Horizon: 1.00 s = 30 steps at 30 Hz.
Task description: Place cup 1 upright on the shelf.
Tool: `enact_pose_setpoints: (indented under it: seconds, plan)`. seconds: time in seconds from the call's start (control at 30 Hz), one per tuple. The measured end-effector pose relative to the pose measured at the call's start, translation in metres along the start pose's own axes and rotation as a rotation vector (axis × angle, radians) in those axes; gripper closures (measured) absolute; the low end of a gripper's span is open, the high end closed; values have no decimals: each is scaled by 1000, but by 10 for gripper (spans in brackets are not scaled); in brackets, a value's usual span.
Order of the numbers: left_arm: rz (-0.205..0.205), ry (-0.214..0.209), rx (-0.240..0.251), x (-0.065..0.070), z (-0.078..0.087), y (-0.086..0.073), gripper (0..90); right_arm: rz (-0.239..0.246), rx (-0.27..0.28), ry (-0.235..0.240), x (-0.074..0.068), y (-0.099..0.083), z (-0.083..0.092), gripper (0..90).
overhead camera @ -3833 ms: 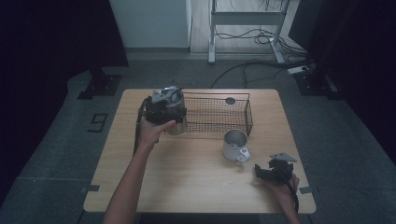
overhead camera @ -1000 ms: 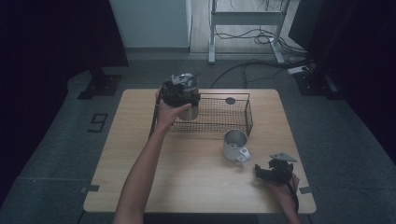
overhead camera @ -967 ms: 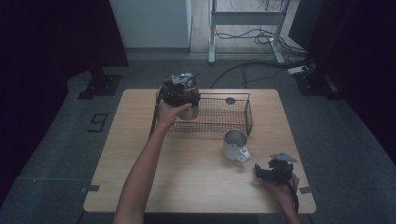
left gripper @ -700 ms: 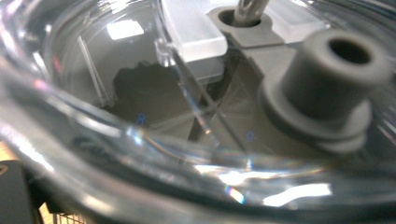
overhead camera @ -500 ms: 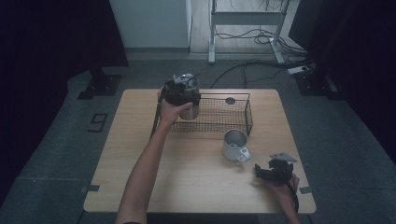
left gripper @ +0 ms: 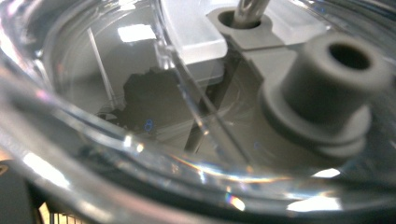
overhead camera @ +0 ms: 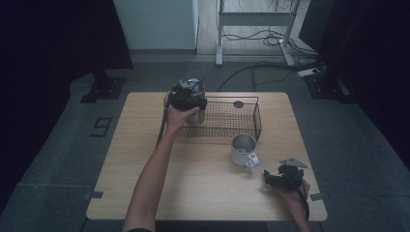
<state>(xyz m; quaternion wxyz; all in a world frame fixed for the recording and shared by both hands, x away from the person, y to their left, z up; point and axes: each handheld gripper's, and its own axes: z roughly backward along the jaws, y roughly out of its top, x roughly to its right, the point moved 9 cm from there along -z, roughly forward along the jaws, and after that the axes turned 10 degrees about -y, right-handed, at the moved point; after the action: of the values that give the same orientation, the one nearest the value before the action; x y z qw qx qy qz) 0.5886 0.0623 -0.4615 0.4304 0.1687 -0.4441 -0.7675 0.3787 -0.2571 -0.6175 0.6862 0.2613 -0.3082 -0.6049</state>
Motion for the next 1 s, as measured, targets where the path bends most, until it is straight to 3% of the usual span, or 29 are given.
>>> enact_pose_setpoints:
  seconds: [0.4, 1.0]
  plan:
    - [18, 8, -17, -9, -10, -14, 38, 0, 0, 0, 0, 0, 0, 72]
    - [26, 2, -40, -4, -25, -28, 38, 0, 0, 0, 0, 0, 0, 72]
